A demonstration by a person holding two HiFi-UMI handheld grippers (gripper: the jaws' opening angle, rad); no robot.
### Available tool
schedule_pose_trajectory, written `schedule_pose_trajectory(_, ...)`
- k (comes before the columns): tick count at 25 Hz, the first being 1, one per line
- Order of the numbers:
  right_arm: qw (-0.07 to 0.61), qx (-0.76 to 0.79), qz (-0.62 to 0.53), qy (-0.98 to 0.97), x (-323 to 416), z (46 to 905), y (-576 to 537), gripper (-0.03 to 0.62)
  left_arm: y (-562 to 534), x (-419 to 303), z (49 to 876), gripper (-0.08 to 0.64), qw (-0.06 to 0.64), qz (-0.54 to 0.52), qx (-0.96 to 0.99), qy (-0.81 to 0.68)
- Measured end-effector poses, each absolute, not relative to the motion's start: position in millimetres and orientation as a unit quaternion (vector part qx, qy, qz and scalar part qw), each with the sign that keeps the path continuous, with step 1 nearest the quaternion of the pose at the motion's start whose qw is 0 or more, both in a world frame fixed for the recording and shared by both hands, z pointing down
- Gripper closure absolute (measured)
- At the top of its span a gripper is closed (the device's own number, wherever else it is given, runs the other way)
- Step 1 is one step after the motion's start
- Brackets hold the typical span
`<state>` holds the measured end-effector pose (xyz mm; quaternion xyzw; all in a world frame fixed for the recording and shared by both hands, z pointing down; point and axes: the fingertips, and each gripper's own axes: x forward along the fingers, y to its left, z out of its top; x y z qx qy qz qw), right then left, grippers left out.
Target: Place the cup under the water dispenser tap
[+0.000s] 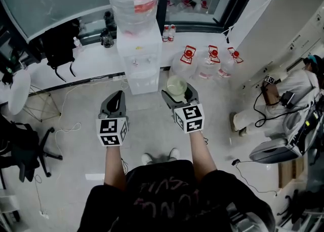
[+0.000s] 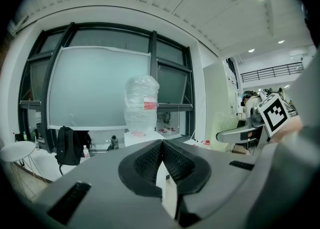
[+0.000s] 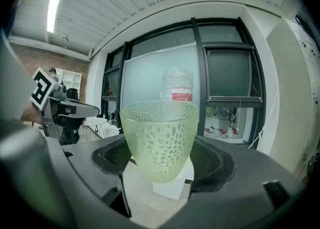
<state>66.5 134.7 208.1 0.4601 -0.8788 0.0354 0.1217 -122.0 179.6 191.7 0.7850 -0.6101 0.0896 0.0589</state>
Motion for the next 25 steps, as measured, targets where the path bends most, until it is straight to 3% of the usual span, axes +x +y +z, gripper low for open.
schedule_pose_trajectory(14,0.141,0.475,0.036,-0.868,41,227,100,0.225,142,-136,226,0.551,0.089,0.098,0.809,-0.573)
schedule_pose_trajectory(25,0.131,0.461,0.062,-0.876,52,253,6,0.225,60,-122,253,0.550,0.107,0.127,0.798,-0.579)
